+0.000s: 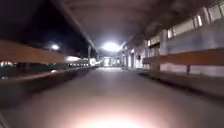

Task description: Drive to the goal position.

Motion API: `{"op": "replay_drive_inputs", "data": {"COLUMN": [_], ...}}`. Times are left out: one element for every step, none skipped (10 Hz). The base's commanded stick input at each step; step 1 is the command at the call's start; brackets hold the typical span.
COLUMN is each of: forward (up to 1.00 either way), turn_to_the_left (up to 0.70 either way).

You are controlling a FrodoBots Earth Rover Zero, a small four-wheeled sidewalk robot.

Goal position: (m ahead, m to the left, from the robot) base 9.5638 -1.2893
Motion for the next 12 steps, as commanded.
{"op": "replay_drive_inputs", "data": {"forward": [1.0, 1.0, 1.0, 1.0, 1.0, 1.0, 1.0, 1.0, 1.0, 1.0, 1.0, 1.0], "turn_to_the_left": [0.0, 0.0, 0.0, 0.0, 0.0, 0.0, 0.0, 0.0, 0.0, 0.0, 0.0, 0.0]}}
